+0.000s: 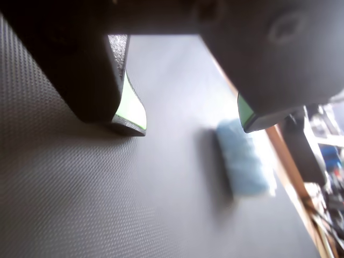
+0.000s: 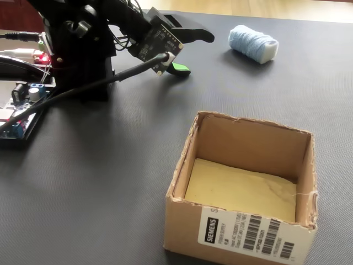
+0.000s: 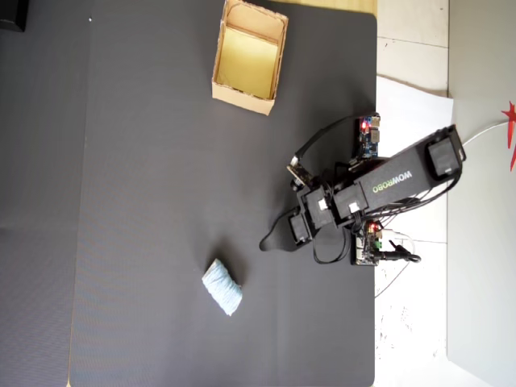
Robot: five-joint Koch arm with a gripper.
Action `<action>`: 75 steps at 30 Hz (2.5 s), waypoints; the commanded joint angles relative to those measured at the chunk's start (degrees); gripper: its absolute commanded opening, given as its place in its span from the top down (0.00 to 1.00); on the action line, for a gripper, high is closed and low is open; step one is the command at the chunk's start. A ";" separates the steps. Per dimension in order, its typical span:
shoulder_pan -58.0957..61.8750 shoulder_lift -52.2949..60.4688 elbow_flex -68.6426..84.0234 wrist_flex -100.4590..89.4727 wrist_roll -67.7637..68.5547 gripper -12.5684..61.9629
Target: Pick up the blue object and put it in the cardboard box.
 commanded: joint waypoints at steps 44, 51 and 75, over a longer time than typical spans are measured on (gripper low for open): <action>-3.60 -50.89 -74.36 41.66 1.14 0.39; -3.52 -56.43 -73.21 39.99 -3.96 0.54; 14.06 -12.57 -37.00 7.91 -9.58 0.81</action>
